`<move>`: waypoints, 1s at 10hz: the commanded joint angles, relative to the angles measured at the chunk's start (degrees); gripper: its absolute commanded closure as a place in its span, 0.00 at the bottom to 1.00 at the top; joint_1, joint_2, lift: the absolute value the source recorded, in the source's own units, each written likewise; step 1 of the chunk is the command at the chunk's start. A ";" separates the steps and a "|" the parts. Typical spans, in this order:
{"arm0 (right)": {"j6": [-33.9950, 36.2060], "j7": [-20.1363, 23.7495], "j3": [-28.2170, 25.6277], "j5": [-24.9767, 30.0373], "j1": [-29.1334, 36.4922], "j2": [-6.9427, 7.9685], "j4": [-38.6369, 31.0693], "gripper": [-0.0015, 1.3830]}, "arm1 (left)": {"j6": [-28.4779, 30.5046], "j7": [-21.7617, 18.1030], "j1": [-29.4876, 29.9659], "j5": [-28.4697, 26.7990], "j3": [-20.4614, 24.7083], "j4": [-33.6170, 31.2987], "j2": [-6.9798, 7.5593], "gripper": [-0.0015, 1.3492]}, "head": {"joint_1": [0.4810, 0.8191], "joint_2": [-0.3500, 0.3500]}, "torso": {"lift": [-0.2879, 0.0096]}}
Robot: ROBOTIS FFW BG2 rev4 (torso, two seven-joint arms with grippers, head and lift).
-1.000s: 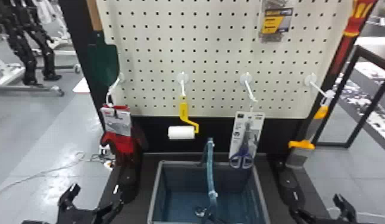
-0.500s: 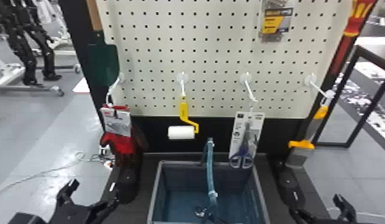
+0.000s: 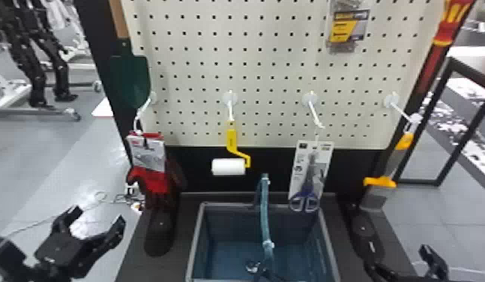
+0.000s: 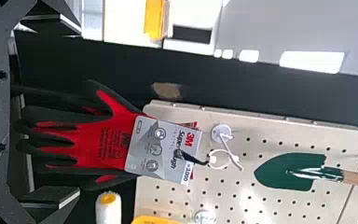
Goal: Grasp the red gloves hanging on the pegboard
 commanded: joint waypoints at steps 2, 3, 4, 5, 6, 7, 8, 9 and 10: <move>-0.53 0.44 0.19 0.28 -0.43 0.05 0.35 0.19 | 8.58 -9.87 -7.98 -2.05 4.24 3.53 1.39 0.07 | 0.20 0.50 | 0.63; -0.53 0.88 0.19 0.28 -0.60 0.05 0.44 0.19 | 10.16 -11.71 -10.17 -2.32 4.42 4.77 2.44 0.07 | 0.20 0.50 | 0.63; -0.53 1.14 0.27 0.28 -0.78 0.05 0.61 0.19 | 10.95 -12.33 -11.49 -2.67 4.42 5.47 3.76 0.07 | 0.20 0.50 | 0.63; -0.53 1.41 0.27 0.37 -0.96 0.05 0.70 0.19 | 12.01 -12.85 -12.46 -2.84 4.51 5.82 4.82 0.07 | 0.20 0.50 | 0.63; -0.53 1.58 0.36 0.37 -0.96 0.05 0.79 0.19 | 13.85 -13.91 -13.60 -3.64 4.68 5.82 5.96 0.07 | 0.20 0.50 | 0.63; -0.53 1.67 0.45 0.37 -1.04 0.05 0.79 0.19 | 15.88 -15.40 -15.01 -4.25 5.12 6.35 6.66 0.07 | 0.20 0.50 | 0.63; -0.53 1.94 0.45 0.37 -1.13 0.05 0.79 0.19 | 17.19 -17.07 -16.50 -4.69 5.56 7.14 7.01 0.07 | 0.20 0.50 | 0.63; -0.53 2.29 0.54 0.46 -1.40 0.05 0.97 0.19 | 18.69 -19.10 -18.17 -5.31 6.00 8.02 7.10 0.07 | 0.20 0.50 | 0.63; -0.53 2.55 0.63 0.46 -1.57 0.05 1.05 0.19 | 20.01 -20.77 -19.49 -6.10 6.18 8.72 7.36 0.07 | 0.20 0.50 | 0.63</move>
